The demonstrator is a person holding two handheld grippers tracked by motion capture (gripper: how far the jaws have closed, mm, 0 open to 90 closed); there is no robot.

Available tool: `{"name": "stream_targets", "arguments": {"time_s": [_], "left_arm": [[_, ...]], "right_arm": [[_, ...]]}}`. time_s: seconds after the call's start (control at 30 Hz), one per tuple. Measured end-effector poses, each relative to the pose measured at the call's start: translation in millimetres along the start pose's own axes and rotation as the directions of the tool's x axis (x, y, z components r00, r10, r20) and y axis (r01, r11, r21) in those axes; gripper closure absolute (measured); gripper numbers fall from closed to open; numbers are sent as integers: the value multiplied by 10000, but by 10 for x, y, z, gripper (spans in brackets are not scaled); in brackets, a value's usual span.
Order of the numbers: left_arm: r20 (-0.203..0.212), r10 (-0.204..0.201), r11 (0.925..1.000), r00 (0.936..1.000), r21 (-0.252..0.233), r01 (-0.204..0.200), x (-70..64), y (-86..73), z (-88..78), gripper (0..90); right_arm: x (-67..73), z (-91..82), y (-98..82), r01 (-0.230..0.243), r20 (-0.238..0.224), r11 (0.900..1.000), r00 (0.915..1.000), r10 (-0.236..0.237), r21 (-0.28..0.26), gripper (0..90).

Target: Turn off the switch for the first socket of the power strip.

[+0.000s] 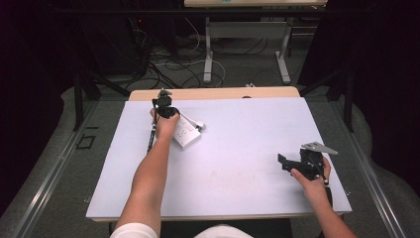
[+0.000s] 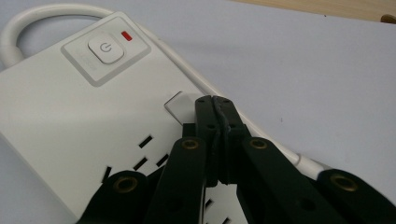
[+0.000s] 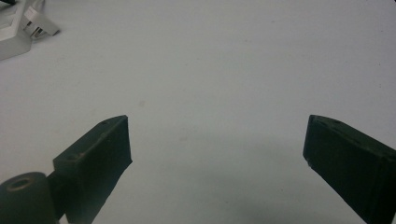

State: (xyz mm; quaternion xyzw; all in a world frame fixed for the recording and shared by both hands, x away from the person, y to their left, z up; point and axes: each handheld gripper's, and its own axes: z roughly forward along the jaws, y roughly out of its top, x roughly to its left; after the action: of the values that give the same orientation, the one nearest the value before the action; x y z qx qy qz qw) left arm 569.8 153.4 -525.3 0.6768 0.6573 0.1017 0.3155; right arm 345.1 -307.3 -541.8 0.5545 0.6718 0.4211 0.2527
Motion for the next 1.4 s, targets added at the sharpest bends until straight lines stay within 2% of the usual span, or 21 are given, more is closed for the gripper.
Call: {"name": "stream_targets", "arguments": {"time_s": [0.43, 0.47, 0.83, 1.03, 1.4], "left_arm": [[75, -25, 9995, 10000, -327, 27, -28, 14, -84, 900], [30, -36, 9994, 10000, -356, 37, -34, 16, -96, 900], [57, 314, 9980, 9995, -552, -310, -121, 16, -206, 900], [110, 465, 9972, 9989, -594, -458, -170, 3, -253, 860], [366, 772, 9951, 9963, -645, -747, -198, 3, -403, 810]], "right_arm": [[0, -7, 4, 41, -48, 10000, 10000, -41, -29, 71], [10, -7, 6, -63, -33, 10000, 10000, 62, -35, 72], [12, -16, 18, 53, -158, 9999, 9999, -55, -99, 72], [1, -14, 17, 45, -66, 9998, 10000, -47, -214, 72], [-9, -27, 14, -84, -173, 9999, 9998, 82, -97, 72]]}}
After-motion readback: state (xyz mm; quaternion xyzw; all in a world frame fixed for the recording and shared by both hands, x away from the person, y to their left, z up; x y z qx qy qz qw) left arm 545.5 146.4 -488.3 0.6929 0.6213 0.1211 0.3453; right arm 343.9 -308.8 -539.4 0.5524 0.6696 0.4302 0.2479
